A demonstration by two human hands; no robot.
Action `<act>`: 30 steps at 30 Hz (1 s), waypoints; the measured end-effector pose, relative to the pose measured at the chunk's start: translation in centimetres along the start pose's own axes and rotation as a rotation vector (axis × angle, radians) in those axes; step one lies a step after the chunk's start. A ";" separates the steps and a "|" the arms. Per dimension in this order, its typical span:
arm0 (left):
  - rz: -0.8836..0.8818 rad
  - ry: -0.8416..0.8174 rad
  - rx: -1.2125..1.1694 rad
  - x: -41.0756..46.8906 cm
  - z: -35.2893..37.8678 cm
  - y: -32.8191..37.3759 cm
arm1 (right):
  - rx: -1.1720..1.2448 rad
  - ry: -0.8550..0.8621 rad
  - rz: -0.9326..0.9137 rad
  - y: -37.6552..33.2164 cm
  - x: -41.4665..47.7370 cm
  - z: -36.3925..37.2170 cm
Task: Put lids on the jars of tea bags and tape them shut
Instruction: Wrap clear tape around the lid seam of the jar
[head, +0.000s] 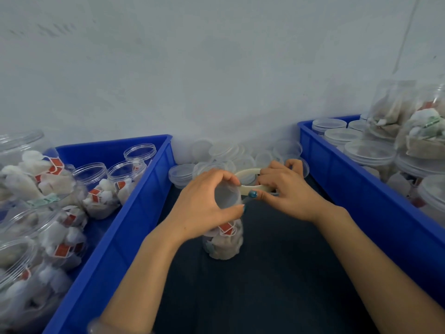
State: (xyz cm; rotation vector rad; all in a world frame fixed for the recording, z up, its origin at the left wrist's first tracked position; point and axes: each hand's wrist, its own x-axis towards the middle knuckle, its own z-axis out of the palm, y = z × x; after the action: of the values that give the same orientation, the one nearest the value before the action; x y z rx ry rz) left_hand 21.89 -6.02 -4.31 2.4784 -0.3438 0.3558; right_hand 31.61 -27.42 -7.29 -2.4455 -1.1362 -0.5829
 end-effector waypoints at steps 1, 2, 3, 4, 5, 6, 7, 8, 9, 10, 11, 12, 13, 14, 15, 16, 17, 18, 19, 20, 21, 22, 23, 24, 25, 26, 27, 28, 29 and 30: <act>-0.008 -0.026 -0.019 0.0 -0.3 -0.2 | -0.008 0.024 -0.005 0.0 -0.1 0.0; -0.008 -0.058 -0.028 0.0 -0.6 -0.4 | -0.023 0.054 -0.007 0.1 -0.3 0.0; -0.001 -0.089 -0.022 0.1 -0.8 -0.4 | -0.042 0.089 -0.006 0.1 -0.4 0.0; 0.009 -0.114 -0.006 0.2 -0.9 -0.4 | -0.063 0.127 -0.005 0.1 -0.5 0.1; 0.017 -0.131 0.006 0.4 -1.0 -0.4 | -0.080 0.160 0.000 0.1 -0.5 0.2; 0.023 -0.143 0.008 0.5 -1.1 -0.4 | -0.088 0.179 0.011 0.0 -0.5 0.3; 0.028 -0.150 0.006 0.6 -1.1 -0.4 | -0.089 0.183 0.023 -0.1 -0.5 0.5; 0.029 -0.153 0.010 0.6 -1.0 -0.4 | -0.084 0.181 0.032 -0.3 -0.5 0.8; 0.029 -0.152 0.021 0.5 -1.0 -0.4 | -0.077 0.175 0.036 -0.5 -0.5 1.2; 0.028 -0.146 0.043 0.4 -0.9 -0.4 | -0.069 0.169 0.037 -0.6 -0.5 1.5; 0.027 -0.137 0.081 0.4 -0.9 -0.4 | -0.058 0.168 0.037 -0.7 -0.5 1.8; 0.021 -0.128 0.135 0.3 -0.9 -0.4 | -0.050 0.169 0.036 -0.8 -0.6 1.9; 0.006 -0.123 0.198 0.3 -1.0 -0.3 | -0.047 0.173 0.034 -0.9 -0.6 2.0; -0.017 -0.128 0.256 0.2 -1.2 -0.2 | -0.047 0.178 0.031 -0.9 -0.6 2.0; -0.051 -0.143 0.307 0.1 -1.5 -0.1 | -0.046 0.184 0.029 -1.0 -0.6 2.0; -0.093 -0.158 0.353 -0.1 -1.9 -0.1 | -0.044 0.188 0.026 -1.0 -0.6 2.0; -0.143 -0.164 0.400 -0.4 -2.4 -0.1 | -0.042 0.190 0.025 -1.0 -0.5 2.0; -0.197 -0.154 0.451 -0.7 -2.9 0.0 | -0.041 0.190 0.026 -1.0 -0.6 2.0; -0.251 -0.135 0.508 -1.1 -3.4 0.1 | -0.039 0.188 0.027 -1.1 -0.6 2.0; -0.295 -0.119 0.554 -1.3 -3.8 0.3 | -0.037 0.188 0.027 -1.1 -0.6 2.0; -0.322 -0.115 0.582 -1.3 -4.0 0.5 | -0.035 0.190 0.027 -1.1 -0.6 2.0; -0.331 -0.121 0.596 -1.1 -3.9 0.8 | -0.035 0.192 0.027 -1.2 -0.6 2.0; -0.330 -0.132 0.605 -0.9 -3.7 1.1 | -0.033 0.195 0.026 -1.2 -0.6 2.0; -0.323 -0.142 0.609 -0.6 -3.3 1.4 | -0.031 0.198 0.024 -1.3 -0.5 1.9; -0.316 -0.150 0.614 -0.4 -2.9 1.7 | -0.029 0.206 0.022 -1.3 -0.5 1.9; -0.310 -0.148 0.625 -0.2 -2.5 1.8 | -0.030 0.217 0.018 -1.4 -0.5 1.9; -0.304 -0.137 0.642 0.0 -2.1 2.0 | -0.037 0.228 0.013 -1.4 -0.5 1.9; -0.297 -0.120 0.660 0.2 -1.8 2.1 | -0.050 0.237 0.007 -1.4 -0.5 1.9; -0.290 -0.103 0.675 0.3 -1.5 2.1 | -0.066 0.241 -0.001 -1.4 -0.5 1.9; -0.278 -0.089 0.689 0.4 -1.2 2.0 | -0.083 0.242 -0.010 -1.4 -0.5 1.9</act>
State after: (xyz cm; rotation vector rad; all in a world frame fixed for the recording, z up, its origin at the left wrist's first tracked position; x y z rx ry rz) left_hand 21.44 -6.99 -2.18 3.1681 0.1218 0.2772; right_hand 30.60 -25.93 -8.86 -2.3589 -1.0448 -0.9177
